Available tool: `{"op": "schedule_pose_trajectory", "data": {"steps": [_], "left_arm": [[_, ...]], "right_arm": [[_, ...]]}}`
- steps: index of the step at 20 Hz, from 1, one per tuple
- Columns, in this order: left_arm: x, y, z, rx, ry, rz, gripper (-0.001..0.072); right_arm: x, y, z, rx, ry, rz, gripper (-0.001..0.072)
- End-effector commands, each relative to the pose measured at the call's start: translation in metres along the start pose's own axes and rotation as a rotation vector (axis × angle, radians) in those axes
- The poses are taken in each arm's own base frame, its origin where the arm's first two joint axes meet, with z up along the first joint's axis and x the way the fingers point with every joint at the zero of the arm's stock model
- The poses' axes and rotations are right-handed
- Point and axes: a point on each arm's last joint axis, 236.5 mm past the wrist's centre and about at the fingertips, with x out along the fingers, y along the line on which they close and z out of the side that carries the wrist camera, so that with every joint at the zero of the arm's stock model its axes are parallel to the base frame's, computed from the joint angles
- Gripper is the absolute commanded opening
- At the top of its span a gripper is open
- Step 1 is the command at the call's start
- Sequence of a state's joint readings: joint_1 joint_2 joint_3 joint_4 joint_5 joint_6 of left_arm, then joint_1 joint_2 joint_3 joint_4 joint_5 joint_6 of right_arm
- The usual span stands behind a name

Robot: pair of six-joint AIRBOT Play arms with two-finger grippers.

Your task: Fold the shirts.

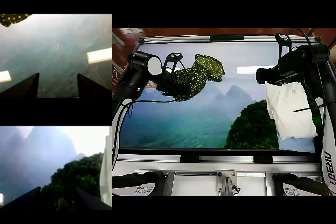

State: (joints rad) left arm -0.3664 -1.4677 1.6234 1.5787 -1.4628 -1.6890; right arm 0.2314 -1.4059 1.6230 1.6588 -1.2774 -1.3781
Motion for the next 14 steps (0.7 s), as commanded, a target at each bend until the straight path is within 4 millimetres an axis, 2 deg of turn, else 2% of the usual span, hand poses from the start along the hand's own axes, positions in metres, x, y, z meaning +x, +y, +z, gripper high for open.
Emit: {"op": "schedule_pose_trajectory", "data": {"steps": [1,7,10,13,14], "left_arm": [[0.0,0.0,0.0,0.001,0.001,0.0,0.0518],[0.001,-0.003,0.002,-0.011,-0.01,-0.01,0.0518],[0.0,-0.023,0.004,-0.02,-0.014,-0.094,0.0518],[0.004,-0.017,0.009,0.001,-0.031,-0.07,0.0519],[0.008,-0.01,0.017,0.002,-0.054,-0.041,0.0579]], "right_arm": [[0.0,0.001,0.0,-0.001,0.0,0.001,0.0547],[0.0,0.003,-0.001,0.029,0.003,0.01,0.0547],[0.0,0.001,-0.013,0.028,0.055,0.0,0.0547],[0.0,-0.007,-0.01,-0.003,0.043,-0.032,0.0547],[0.0,-0.009,-0.006,-0.006,0.026,-0.039,0.0547]]}}
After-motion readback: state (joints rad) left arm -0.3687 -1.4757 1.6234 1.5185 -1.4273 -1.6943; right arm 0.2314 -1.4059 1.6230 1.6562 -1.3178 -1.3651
